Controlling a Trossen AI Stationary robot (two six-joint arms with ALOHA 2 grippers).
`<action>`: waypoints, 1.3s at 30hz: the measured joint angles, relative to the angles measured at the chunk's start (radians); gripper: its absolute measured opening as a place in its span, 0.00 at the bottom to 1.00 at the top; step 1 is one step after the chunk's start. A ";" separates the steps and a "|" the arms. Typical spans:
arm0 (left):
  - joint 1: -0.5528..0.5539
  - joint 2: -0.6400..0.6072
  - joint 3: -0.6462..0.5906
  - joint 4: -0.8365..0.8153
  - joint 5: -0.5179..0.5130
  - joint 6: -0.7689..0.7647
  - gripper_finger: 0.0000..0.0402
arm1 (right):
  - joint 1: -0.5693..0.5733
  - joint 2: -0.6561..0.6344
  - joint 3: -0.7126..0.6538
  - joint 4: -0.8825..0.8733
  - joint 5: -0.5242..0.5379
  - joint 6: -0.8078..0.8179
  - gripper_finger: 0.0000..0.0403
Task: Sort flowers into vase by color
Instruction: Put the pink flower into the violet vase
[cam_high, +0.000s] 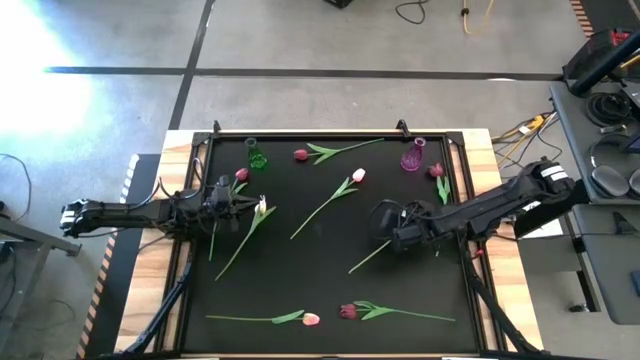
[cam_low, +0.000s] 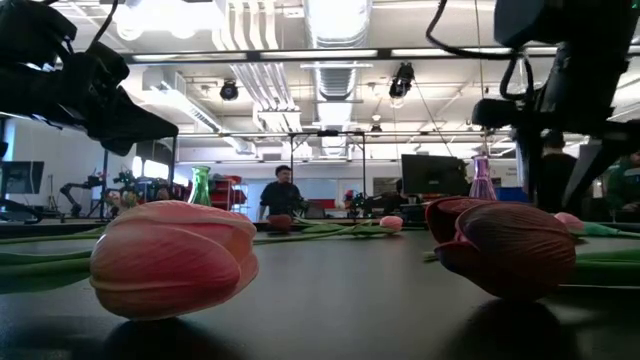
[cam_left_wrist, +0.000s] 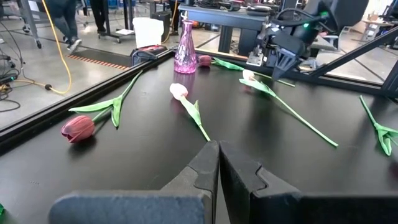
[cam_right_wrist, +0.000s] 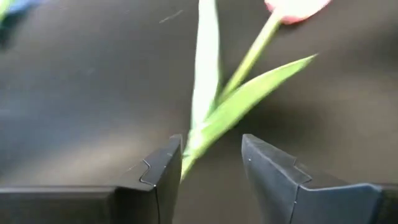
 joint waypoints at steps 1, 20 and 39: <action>0.000 0.000 0.000 0.000 0.000 0.000 0.00 | -0.003 0.004 -0.016 0.060 0.000 0.001 0.40; 0.000 0.002 0.000 0.000 0.000 0.000 0.00 | -0.001 0.025 -0.204 0.197 0.150 0.100 0.30; 0.000 0.003 0.000 0.000 0.000 0.000 0.00 | -0.014 -0.060 -0.084 0.206 0.579 -0.558 0.03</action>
